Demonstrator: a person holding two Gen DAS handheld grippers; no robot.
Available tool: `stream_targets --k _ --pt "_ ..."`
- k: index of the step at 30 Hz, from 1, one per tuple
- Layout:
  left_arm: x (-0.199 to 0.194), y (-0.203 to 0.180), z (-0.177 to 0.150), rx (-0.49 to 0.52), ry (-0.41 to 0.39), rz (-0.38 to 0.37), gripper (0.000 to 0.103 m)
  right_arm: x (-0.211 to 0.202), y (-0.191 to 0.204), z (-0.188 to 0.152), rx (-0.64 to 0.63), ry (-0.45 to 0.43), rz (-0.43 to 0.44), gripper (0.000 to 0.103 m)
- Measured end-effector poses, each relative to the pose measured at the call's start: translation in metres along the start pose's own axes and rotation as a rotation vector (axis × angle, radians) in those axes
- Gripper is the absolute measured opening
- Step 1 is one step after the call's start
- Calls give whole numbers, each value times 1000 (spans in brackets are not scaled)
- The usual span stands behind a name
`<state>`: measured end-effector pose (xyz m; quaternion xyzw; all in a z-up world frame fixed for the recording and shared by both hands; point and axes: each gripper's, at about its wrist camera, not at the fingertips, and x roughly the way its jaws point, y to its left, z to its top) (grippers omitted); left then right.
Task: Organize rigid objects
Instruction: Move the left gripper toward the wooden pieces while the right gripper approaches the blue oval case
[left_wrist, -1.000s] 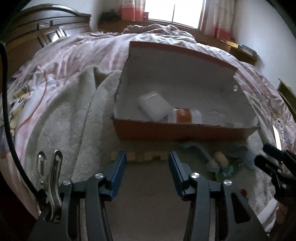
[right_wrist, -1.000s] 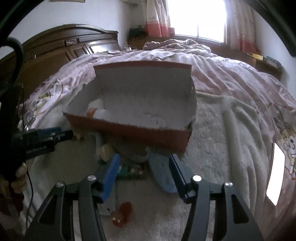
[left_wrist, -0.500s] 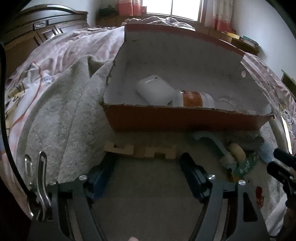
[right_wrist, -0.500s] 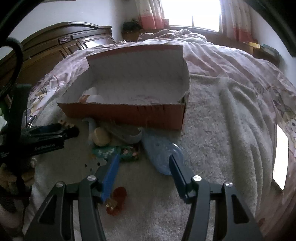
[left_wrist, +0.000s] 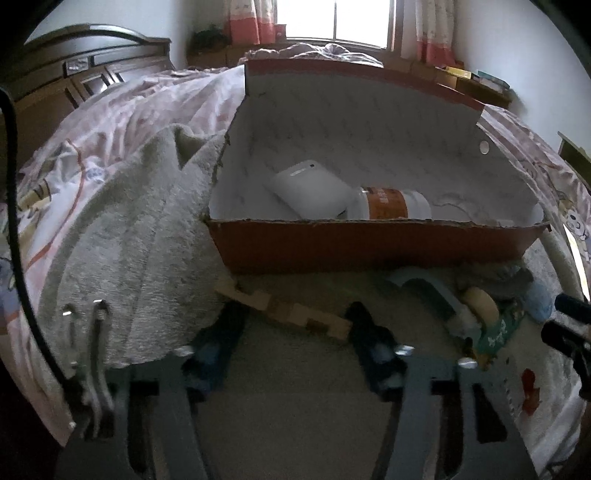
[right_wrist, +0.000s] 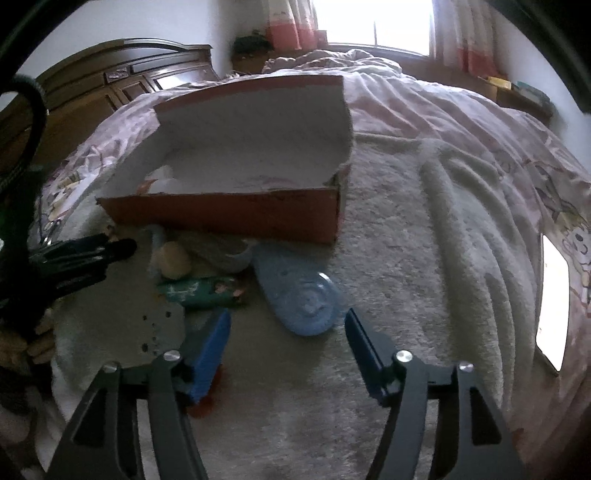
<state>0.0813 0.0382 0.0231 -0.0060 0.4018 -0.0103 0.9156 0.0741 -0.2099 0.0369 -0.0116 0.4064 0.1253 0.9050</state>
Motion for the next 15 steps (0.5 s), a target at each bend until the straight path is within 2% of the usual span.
stream_targets --k 1,4,8,14,15 --pt "-2 0 -1 0 -1 -5 43 2 -3 1 2 1 -4 71" --pt "-6 1 -4 -2 -1 -9 36 7 -8 4 5 9 -21 72" --pt "-10 0 -9 -7 0 -21 32 18 -10 7 -8 32 -20 72" --pt "-17 4 -15 -20 0 -35 27 34 -1 18 -94 8 -55 72" --pt "-18 5 -16 -23 0 -37 26 34 0 18 -101 7 -59 68"
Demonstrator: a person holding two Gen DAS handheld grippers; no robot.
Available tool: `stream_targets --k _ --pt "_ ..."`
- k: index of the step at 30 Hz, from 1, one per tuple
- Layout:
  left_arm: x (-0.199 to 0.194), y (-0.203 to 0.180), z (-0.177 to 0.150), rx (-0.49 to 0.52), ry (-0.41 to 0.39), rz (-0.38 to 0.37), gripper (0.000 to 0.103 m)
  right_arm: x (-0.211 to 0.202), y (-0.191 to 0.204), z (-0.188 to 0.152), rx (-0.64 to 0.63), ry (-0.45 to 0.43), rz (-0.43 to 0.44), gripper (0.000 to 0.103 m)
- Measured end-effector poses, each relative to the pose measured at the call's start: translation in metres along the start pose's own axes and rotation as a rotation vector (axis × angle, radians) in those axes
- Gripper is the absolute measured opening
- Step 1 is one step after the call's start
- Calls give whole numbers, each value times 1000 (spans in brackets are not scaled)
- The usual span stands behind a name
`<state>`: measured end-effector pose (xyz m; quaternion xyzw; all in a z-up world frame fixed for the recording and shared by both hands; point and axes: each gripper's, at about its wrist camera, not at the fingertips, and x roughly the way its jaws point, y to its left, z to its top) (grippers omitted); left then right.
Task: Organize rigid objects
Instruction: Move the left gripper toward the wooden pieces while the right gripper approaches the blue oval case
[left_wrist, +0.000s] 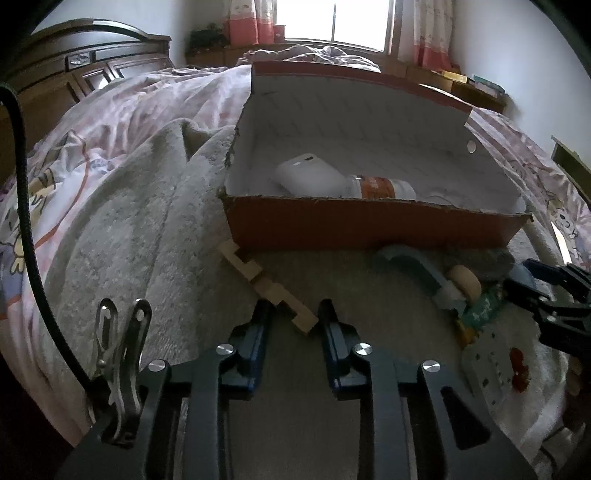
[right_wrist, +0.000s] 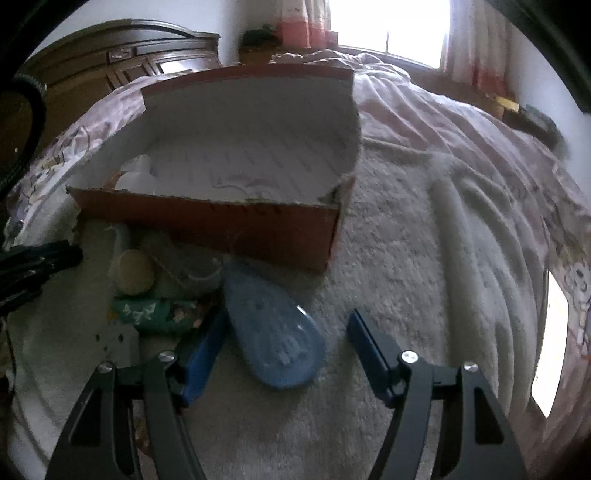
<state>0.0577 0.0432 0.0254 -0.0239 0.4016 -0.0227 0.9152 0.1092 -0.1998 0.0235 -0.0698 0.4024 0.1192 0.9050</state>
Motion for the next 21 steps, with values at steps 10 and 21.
stream_targets --k 10,21 --pt "-6 -7 -12 24 15 -30 23 -16 0 -16 36 10 26 47" --pt "10 8 12 -141 50 -25 36 -17 3 -24 55 3 28 53"
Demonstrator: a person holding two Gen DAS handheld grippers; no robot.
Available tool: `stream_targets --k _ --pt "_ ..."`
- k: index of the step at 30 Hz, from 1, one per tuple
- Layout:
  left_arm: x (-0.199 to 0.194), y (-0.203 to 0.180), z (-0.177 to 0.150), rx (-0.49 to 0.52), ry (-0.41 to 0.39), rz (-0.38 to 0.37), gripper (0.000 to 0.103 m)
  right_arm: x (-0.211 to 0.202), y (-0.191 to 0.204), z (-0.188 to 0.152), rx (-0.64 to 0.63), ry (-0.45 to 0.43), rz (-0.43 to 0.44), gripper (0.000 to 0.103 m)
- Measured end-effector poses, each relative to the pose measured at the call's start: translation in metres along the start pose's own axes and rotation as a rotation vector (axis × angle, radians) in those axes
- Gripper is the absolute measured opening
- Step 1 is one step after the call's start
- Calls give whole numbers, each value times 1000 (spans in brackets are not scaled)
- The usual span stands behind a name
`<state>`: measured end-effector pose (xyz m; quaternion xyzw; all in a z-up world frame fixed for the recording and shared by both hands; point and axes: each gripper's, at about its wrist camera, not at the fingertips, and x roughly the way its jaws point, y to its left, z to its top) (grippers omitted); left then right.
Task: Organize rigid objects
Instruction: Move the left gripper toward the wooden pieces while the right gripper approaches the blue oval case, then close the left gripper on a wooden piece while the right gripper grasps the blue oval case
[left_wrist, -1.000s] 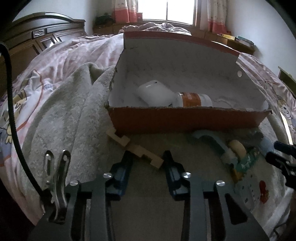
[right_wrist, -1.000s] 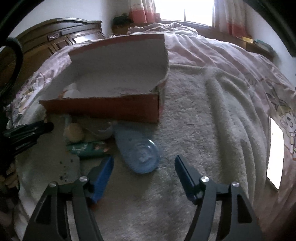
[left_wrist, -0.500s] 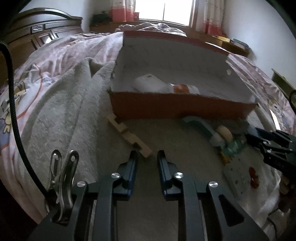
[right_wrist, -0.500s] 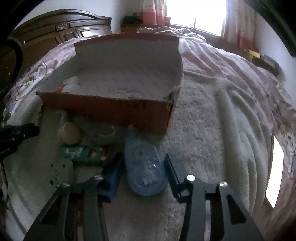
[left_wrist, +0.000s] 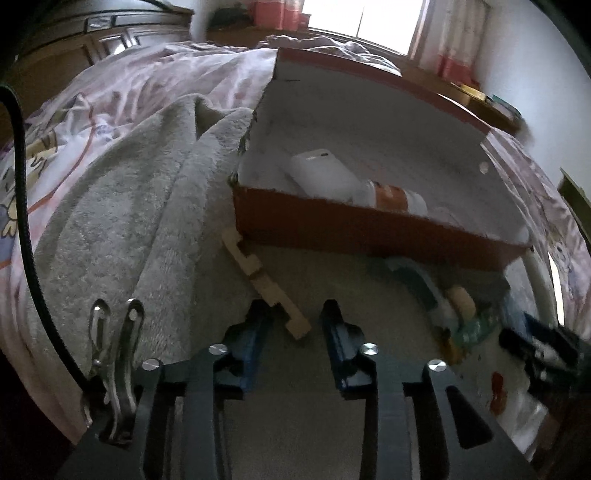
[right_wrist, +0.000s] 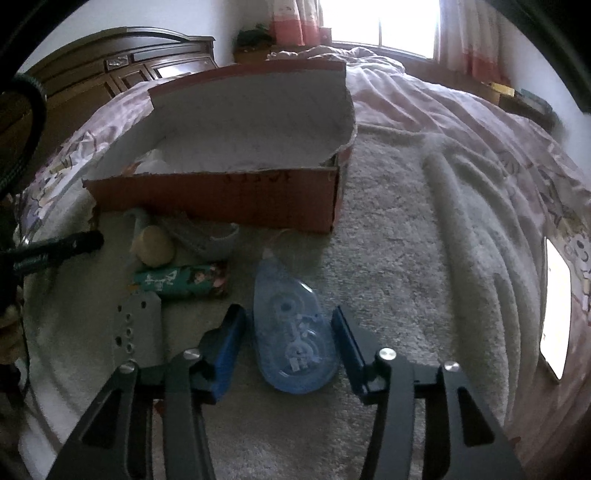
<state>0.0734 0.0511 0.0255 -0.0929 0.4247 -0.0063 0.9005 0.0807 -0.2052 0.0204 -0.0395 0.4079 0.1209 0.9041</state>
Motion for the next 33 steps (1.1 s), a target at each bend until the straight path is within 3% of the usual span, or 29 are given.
stream_targets --k 3,7,14,15,24,33 --pt "7 -5 8 4 -14 50 36 0 0 0 3 -5 1 53" --pt "7 -9 6 24 -19 90 30 -2 -5 -1 31 -14 5 45" --pt "-13 7 -12 10 -19 19 19 -8 -13 -1 84 -15 46 44" --pt "-17 8 -16 15 -20 5 14 -9 -14 -2 91 -15 57 43" --pt "-45 -8 -40 111 -44 -36 14 -23 -8 -2 99 -33 96 43" --pt "-70 -31 -24 163 -130 -67 14 -35 -2 6 91 -61 141 43"
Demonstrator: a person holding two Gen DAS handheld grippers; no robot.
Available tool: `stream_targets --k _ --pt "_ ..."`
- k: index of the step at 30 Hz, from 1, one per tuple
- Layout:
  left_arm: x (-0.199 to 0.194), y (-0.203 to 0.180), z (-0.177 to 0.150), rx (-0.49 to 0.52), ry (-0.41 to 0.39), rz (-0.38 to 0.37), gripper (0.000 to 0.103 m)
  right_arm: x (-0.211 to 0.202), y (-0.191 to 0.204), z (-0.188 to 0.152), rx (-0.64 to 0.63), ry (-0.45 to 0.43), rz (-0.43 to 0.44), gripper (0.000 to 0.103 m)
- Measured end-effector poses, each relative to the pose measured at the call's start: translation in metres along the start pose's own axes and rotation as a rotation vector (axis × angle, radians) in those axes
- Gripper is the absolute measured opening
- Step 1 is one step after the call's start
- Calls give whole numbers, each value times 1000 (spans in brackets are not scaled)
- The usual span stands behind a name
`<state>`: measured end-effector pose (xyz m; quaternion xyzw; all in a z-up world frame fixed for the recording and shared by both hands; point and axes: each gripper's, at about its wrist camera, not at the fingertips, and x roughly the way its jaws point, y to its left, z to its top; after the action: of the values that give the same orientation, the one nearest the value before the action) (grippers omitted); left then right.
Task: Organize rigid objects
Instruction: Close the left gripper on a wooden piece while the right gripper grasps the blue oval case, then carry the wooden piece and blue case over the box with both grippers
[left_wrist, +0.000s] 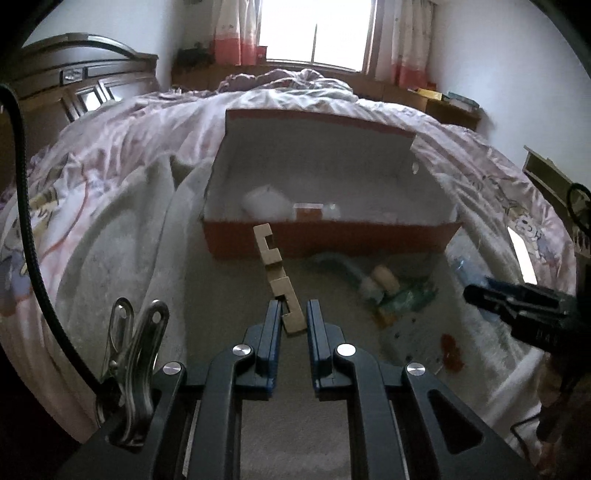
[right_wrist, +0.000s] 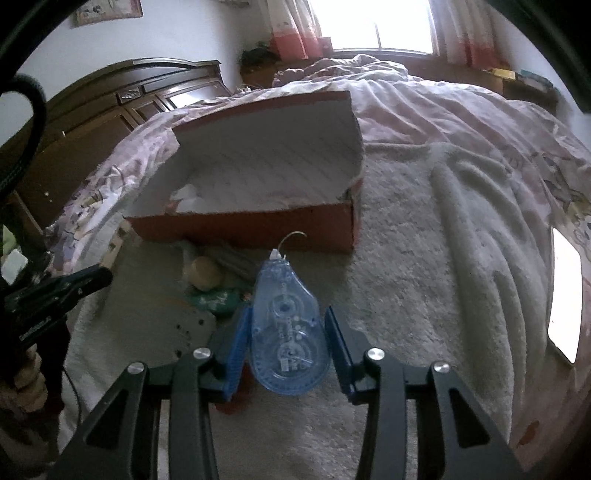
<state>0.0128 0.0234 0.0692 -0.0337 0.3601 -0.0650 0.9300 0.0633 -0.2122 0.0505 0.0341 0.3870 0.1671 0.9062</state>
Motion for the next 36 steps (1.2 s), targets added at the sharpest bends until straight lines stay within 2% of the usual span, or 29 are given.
stream_targets --k 11,22,36 --pt "25 -3 51 -14 -28 -13 14 -1 11 42 -37 -68 -3 43" --pt "59 -6 84 -16 -20 21 14 22 8 75 -44 -61 -22 43" --pt "91 -4 93 -19 36 60 14 52 -3 91 -45 -36 -73 42"
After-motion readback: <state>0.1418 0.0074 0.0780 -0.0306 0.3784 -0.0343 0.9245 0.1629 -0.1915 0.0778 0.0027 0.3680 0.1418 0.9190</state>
